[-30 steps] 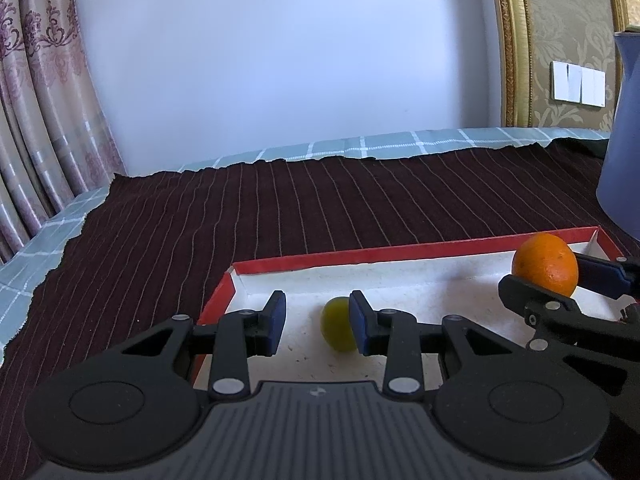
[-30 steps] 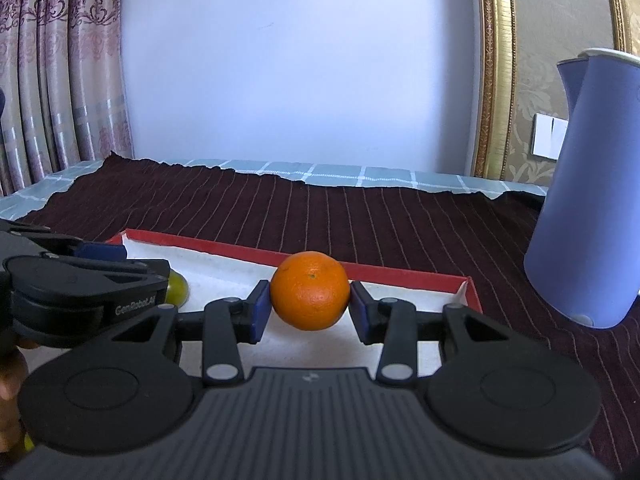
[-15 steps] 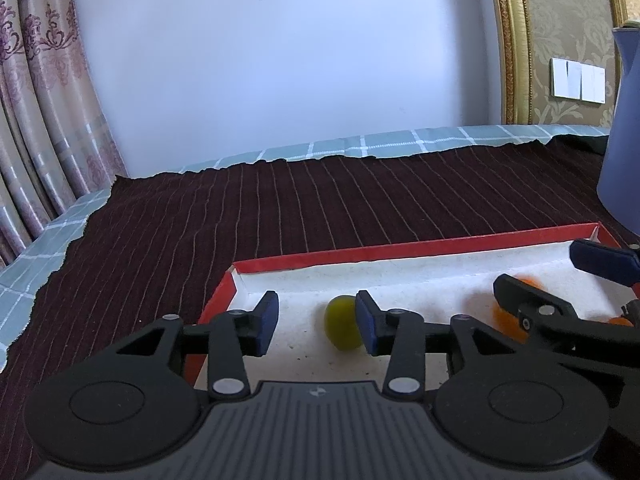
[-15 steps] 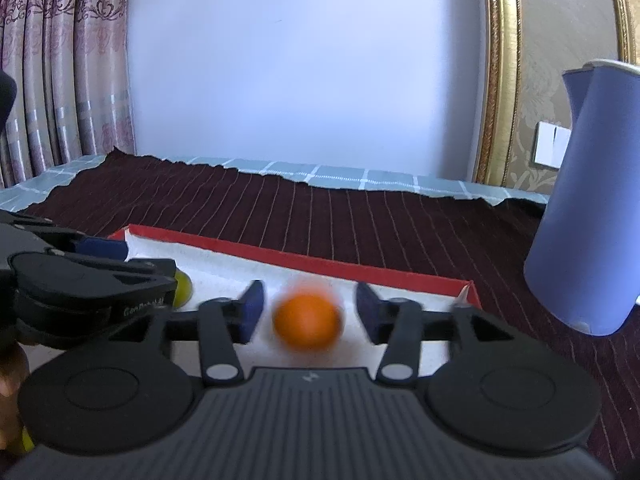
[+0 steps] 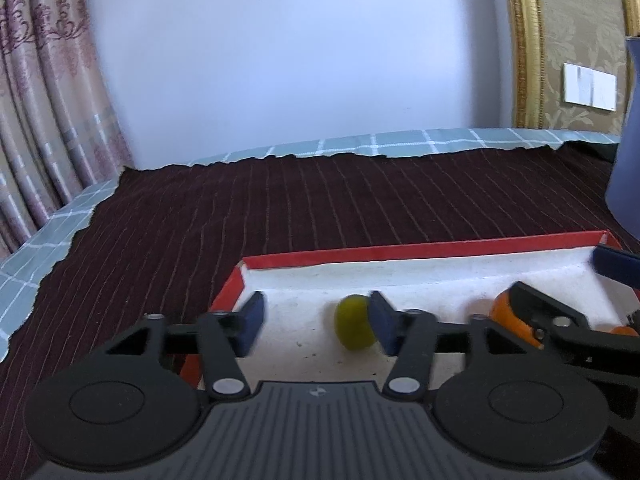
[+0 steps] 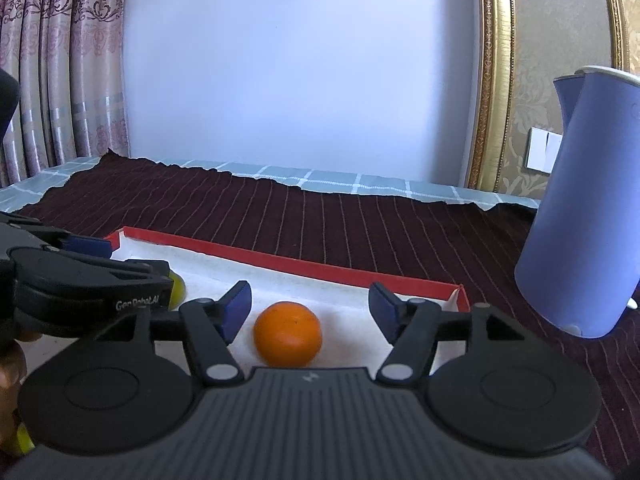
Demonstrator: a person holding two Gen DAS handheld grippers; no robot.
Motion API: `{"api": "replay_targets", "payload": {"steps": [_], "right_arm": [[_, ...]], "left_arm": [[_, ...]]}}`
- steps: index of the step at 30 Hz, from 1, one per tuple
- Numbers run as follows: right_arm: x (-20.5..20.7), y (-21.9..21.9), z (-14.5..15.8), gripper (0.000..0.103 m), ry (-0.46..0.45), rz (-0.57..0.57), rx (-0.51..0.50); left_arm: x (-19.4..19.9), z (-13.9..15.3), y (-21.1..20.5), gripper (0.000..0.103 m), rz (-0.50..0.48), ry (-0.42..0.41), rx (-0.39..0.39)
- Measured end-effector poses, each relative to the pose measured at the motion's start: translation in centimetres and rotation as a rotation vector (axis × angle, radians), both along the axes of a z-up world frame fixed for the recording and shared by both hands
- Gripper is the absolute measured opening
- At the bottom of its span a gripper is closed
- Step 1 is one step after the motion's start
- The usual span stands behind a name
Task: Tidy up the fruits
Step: 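Open the right gripper releasing the orange into the tray, then withdraw both tools from the tray toward the fruits lying beside it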
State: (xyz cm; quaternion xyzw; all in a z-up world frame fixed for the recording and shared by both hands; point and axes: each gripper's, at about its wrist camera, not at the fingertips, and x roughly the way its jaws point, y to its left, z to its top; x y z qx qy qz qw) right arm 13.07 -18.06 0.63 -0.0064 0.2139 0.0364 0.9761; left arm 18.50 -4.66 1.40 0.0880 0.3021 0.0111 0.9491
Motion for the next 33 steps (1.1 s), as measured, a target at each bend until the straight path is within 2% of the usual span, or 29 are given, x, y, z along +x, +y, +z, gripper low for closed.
{"api": "replay_targets", "payload": {"steps": [1,14,19,23,28,33], "right_arm": [[0.0,-0.1,0.0,0.067,-0.002,-0.005,0.001],[-1.9,-0.3,0.4,0.091,-0.038,0.004,0.029],[-3.1,-0.1,0.5,0.103,-0.06,0.022,0.037],[-3.6,0.4,0.0,0.103,-0.038,0.048,0.031],[-4.4,1.1,-0.5,0.103,-0.019,0.06,-0.007],[-5.4,1.2,-0.6,0.103,-0.017,0.061,-0.001]], "left_arm": [[0.0,0.1,0.0,0.073,0.008,-0.004,0.002],[-1.7,0.7,1.7,0.073,0.048,0.029,-0.003],[-3.3,1.0,2.8,0.079,0.056,0.023,-0.018],[-4.4,0.9,3.2,0.08,0.065,0.015,-0.006],[-5.6,1.0,3.9,0.08,0.053,0.018,-0.038],[-7.1,1.1,4.6,0.08,0.06,0.006,-0.052]]}}
